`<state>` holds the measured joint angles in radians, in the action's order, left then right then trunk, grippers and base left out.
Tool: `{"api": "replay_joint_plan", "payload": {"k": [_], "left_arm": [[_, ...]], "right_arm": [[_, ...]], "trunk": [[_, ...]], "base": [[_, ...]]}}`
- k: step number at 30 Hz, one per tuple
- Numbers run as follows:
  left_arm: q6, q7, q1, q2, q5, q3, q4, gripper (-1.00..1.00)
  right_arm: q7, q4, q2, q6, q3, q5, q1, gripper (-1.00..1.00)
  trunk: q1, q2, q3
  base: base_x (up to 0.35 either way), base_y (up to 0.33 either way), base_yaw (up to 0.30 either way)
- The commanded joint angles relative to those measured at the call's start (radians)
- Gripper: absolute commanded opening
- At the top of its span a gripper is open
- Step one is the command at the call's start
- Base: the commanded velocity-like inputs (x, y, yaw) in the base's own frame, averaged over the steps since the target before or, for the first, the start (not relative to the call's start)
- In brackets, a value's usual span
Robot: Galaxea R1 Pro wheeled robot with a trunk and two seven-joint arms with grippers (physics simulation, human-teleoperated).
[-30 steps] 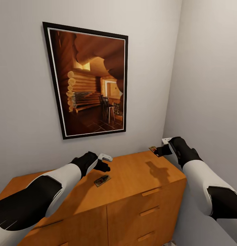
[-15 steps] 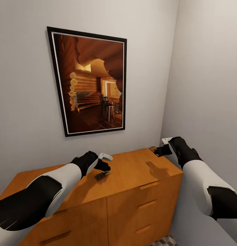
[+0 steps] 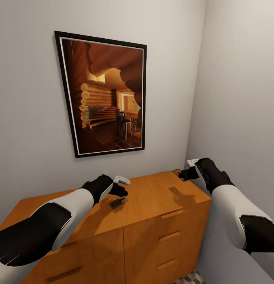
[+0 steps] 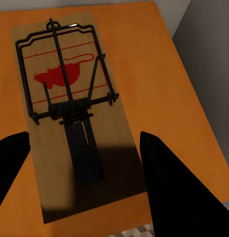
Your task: Take the four mousetraps from the cabinet in the bathroom and place them on the bathroom floor. Make sure all four end up on the same floor surface, and ensure that at least two of them are either under or directly next to the same bathroom sink.
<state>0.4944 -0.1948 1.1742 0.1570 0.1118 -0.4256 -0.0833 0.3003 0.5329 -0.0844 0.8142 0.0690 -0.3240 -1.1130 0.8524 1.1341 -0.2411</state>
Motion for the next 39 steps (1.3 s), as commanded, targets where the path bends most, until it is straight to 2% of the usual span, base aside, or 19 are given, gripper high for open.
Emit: {"api": "replay_joint_plan", "payload": {"k": [1, 13, 21, 27, 39], "left_arm": [[0.004, -0.001, 0.001, 0.0, 0.01, -0.008, -0.001, 1.0], [0.0, -0.003, 0.001, 0.004, 0.011, -0.011, 0.012, 1.0], [-0.003, -0.003, 0.0, 0.007, 0.011, -0.012, 0.021, 1.0], [-0.005, -0.001, -0.017, 0.007, 0.01, -0.012, 0.03, 1.0], [-0.007, 0.001, -0.033, 0.004, 0.01, -0.012, 0.035, 1.0]], "right_arm": [[0.009, 0.001, 0.0, 0.003, 0.005, -0.01, -0.001, -1.0], [0.009, -0.002, 0.0, -0.016, 0.005, -0.008, -0.001, -1.0], [0.008, -0.047, -0.002, -0.03, 0.005, -0.011, -0.001, -1.0], [0.009, -0.056, -0.003, -0.057, 0.005, -0.011, -0.001, -1.0], [0.01, -0.057, -0.003, -0.063, 0.005, -0.011, -0.001, -1.0]], "trunk": [[0.0, 0.001, -0.001], [0.0, 0.001, -0.001], [0.0, 0.001, -0.001], [0.0, 0.001, -0.001], [0.0, 0.001, -0.001]], "base": [[0.0, 0.0, 0.0], [0.0, 0.0, 0.0], [0.0, 0.0, 0.0], [0.0, 0.0, 0.0], [0.0, 0.0, 0.0]]}}
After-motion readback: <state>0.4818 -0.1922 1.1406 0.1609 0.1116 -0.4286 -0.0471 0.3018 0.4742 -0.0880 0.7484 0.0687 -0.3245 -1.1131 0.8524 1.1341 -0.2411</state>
